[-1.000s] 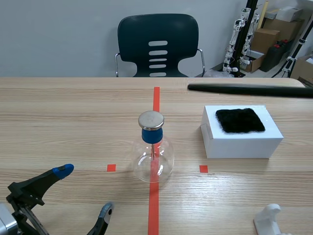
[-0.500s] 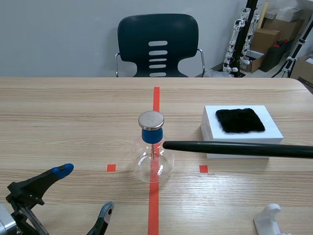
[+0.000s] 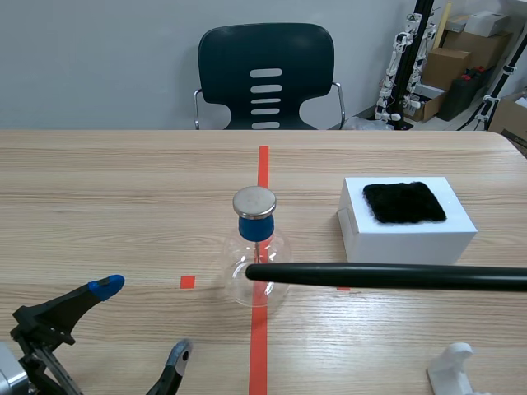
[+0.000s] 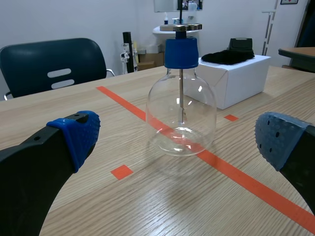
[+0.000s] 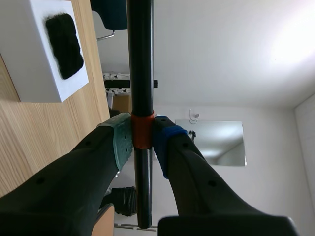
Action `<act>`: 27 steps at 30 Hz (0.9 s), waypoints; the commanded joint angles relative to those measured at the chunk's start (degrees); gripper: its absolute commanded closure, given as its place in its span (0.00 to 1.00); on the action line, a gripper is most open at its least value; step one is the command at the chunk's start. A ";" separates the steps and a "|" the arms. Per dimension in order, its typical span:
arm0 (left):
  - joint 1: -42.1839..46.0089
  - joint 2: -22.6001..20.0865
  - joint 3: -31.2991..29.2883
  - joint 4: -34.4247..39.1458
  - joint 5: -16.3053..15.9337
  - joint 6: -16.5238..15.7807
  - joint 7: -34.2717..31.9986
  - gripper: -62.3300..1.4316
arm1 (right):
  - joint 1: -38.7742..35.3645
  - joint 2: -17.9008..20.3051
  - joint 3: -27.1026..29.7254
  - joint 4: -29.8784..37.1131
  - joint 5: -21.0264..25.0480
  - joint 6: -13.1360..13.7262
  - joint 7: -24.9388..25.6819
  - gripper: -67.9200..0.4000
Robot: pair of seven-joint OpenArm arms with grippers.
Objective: Do the electroscope experiment. go back to the standby pose
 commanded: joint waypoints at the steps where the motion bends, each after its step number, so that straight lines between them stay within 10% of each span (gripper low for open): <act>1: 0.15 -0.02 -0.15 0.81 -0.26 -0.11 -1.05 0.00 | 0.35 0.11 0.28 1.29 1.05 -0.83 -0.17 0.98; 27: 0.15 -0.02 -0.15 0.81 -0.26 -0.11 -1.05 0.00 | 0.96 0.11 0.28 1.29 1.05 -0.81 -0.61 0.98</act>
